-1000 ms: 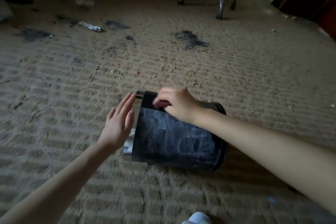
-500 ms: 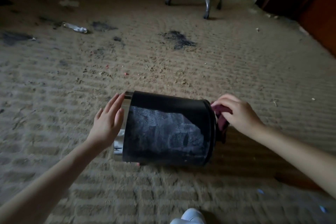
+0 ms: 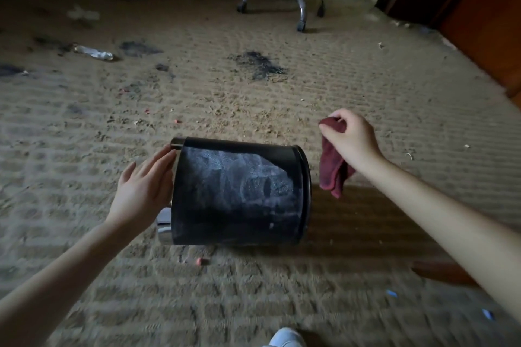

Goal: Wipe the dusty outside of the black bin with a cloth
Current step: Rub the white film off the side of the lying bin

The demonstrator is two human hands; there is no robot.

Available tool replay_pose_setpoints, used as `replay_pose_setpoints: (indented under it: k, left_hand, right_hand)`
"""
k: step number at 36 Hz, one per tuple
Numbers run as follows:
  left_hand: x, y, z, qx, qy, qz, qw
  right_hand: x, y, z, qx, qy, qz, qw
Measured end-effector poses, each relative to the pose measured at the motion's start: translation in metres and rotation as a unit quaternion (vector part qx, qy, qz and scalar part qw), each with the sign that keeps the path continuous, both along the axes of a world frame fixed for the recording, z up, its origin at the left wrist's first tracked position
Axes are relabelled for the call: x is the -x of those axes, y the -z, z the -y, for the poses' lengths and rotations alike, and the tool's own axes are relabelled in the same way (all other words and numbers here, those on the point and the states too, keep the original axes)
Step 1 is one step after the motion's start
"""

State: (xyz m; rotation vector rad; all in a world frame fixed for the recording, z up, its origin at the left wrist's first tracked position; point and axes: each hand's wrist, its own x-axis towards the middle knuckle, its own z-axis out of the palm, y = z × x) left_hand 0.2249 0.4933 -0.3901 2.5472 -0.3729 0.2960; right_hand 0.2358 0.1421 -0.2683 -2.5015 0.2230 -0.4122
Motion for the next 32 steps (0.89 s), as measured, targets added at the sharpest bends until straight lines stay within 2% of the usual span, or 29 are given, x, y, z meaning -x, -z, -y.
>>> replay_pose_setpoints:
  k: [4,7,9,13,17,23,26,29,32]
  left_hand:
    - [-0.002,0.000,0.004,0.000,0.002,-0.014,1.000]
    - [-0.004,0.001,0.004,-0.002,-0.001,-0.023,1.000]
    - [-0.007,0.000,0.004,-0.001,-0.002,-0.032,0.999]
    - [-0.016,-0.004,0.007,-0.004,0.010,-0.039,0.999]
    - [-0.025,-0.008,0.011,0.000,0.002,-0.032,0.999]
    - [-0.026,-0.009,0.013,-0.004,-0.002,-0.037,0.999]
    - [-0.025,-0.008,0.012,-0.001,-0.004,-0.042,0.999]
    - [-0.029,-0.011,0.012,0.006,-0.009,-0.057,0.998]
    - [-0.031,-0.008,0.012,0.011,-0.010,-0.058,0.998]
  right_hand:
    - [-0.013,0.025,-0.021,0.037,-0.036,-0.093,0.994]
    - [-0.004,0.054,-0.026,0.122,-0.103,-0.130,0.979]
    - [0.002,0.067,-0.021,0.165,-0.125,-0.090,0.974]
    - [0.009,0.077,-0.015,0.129,-0.154,-0.033,0.979]
    - [0.021,0.079,-0.014,0.183,-0.163,0.021,0.969]
    - [0.074,0.113,-0.009,0.202,-0.221,0.076,0.951]
    - [0.107,0.132,-0.003,0.238,-0.278,0.066,0.928]
    - [0.138,0.156,0.010,0.305,-0.370,0.000,0.877]
    - [0.128,0.140,0.014,0.231,-0.303,0.050,0.923]
